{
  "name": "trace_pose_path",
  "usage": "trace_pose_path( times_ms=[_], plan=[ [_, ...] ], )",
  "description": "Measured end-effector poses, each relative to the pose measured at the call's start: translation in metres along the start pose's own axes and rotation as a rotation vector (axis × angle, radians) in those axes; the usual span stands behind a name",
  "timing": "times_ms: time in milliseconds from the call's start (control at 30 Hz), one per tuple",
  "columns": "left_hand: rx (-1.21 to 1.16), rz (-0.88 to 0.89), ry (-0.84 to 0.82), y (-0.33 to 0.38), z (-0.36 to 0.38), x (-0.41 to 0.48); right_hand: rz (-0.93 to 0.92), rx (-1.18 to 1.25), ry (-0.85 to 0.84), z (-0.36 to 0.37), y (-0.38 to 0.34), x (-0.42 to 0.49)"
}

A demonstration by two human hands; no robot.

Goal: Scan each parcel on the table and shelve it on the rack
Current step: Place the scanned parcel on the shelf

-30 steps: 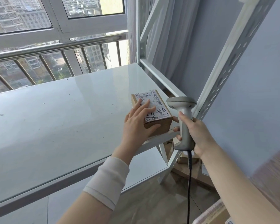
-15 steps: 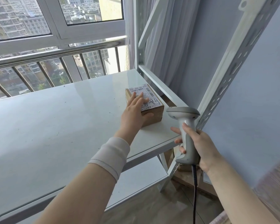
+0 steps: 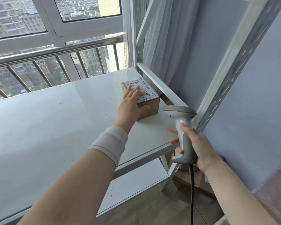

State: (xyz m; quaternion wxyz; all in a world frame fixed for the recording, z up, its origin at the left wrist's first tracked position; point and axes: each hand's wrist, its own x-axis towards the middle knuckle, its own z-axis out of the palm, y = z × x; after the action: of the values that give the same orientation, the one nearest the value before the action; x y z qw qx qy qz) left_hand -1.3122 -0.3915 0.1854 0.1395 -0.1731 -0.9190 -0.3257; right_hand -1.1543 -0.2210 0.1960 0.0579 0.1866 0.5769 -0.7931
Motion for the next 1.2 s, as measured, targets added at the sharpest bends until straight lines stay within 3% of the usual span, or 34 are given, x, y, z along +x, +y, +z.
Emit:
trace_pose_path(
  times_ms=[500,667,800,933,1000,1100,1200],
  plan=[
    [0.010,-0.010,0.012,-0.004,0.005,0.012,-0.027,-0.002,-0.036,-0.009,0.003,0.007],
    [-0.095,-0.047,0.000,0.004,-0.001,0.007,-0.018,-0.010,-0.069,-0.011,0.005,0.002],
    [-0.039,0.002,0.068,0.016,-0.014,-0.015,-0.033,-0.009,-0.051,-0.007,0.002,-0.019],
    [-0.393,0.014,0.258,0.048,-0.032,-0.060,-0.072,0.036,0.006,-0.003,-0.002,-0.061],
    [-0.579,-0.003,0.277,0.068,-0.037,-0.088,-0.107,0.043,0.059,-0.004,0.001,-0.087],
    [-0.741,0.007,0.202,0.100,-0.033,-0.131,-0.154,0.097,0.177,-0.014,0.014,-0.129],
    [-0.885,0.012,-0.035,0.129,-0.020,-0.177,-0.196,0.166,0.290,-0.024,0.034,-0.178]
  ],
)
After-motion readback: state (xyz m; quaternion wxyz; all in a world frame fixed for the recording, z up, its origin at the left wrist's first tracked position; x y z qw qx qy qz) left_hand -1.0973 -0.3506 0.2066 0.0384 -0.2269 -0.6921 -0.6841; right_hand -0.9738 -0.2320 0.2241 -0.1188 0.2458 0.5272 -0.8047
